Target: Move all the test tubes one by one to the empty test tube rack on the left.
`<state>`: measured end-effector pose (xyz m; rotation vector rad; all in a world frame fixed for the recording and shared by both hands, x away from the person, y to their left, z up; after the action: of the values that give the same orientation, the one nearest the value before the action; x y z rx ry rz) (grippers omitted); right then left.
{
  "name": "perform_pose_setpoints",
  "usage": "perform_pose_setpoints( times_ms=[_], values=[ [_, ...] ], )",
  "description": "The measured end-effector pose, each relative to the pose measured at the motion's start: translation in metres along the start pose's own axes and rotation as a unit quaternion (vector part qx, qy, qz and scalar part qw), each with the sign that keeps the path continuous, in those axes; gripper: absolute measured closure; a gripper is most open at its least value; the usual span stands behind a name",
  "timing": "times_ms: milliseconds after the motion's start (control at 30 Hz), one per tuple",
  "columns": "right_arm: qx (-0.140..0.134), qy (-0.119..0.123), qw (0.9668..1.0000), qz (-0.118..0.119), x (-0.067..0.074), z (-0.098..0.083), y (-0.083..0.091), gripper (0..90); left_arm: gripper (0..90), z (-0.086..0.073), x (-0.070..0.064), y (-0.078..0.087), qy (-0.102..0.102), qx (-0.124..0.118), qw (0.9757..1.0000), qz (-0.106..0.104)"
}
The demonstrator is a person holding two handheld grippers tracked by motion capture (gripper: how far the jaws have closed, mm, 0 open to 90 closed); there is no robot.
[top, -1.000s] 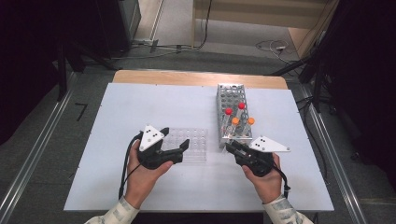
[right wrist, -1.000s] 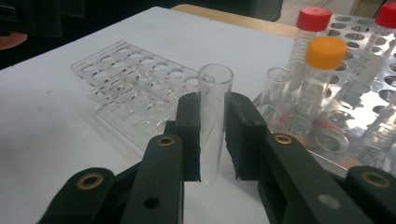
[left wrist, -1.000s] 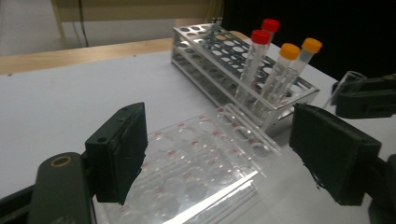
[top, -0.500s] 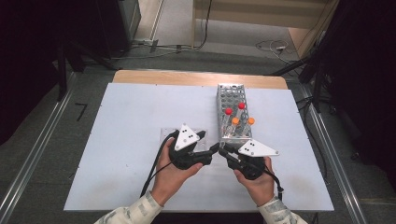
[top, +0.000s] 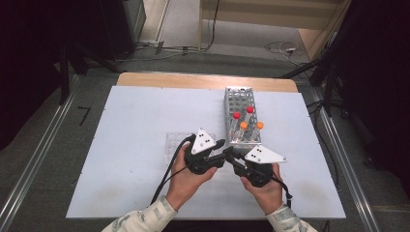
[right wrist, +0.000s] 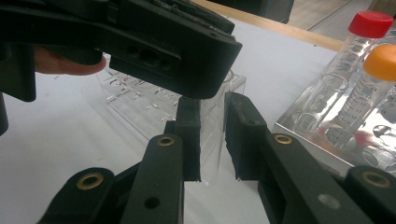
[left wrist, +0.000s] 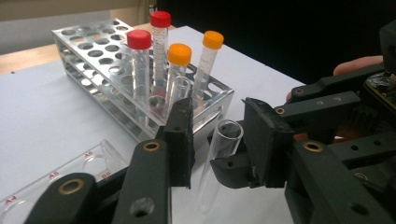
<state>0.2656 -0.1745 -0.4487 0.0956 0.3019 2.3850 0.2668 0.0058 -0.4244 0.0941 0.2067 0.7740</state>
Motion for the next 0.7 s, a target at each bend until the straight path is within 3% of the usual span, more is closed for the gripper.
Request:
perform_pose_setpoints(
  times_ms=[267,600,667,700],
  values=[
    [-0.002,0.001,1.0000,-0.005,0.0009,0.0005,-0.0002,73.5,70.6,-0.0020,-0.0005,-0.0030,0.004,0.010,0.9999,-0.007],
    [-0.004,0.007,1.0000,-0.004,0.0020,-0.0001,-0.0006,73.0,77.3,-0.0028,0.0017,-0.0023,0.011,0.005,0.9999,-0.011],
    [-0.007,0.007,0.9999,-0.004,0.0027,0.0001,-0.0006,69.3,77.5,-0.0020,0.0022,-0.0012,0.012,0.003,0.9999,-0.010],
    [-0.012,0.005,0.9999,0.001,0.0031,0.0001,-0.0010,59.6,77.5,-0.0015,0.0026,-0.0007,0.013,0.001,0.9999,-0.010]
  ],
)
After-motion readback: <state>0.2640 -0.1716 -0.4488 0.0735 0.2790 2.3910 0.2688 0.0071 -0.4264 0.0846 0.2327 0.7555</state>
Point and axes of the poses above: each handheld gripper's, and its own axes: y roughly backward along the jaws, z roughly out of its top, x roughly to its left, the point moved 1 cm from there along -y, roughly forward along the jaws, and after that the axes turned 13 degrees about -x, right-handed, at the moved point
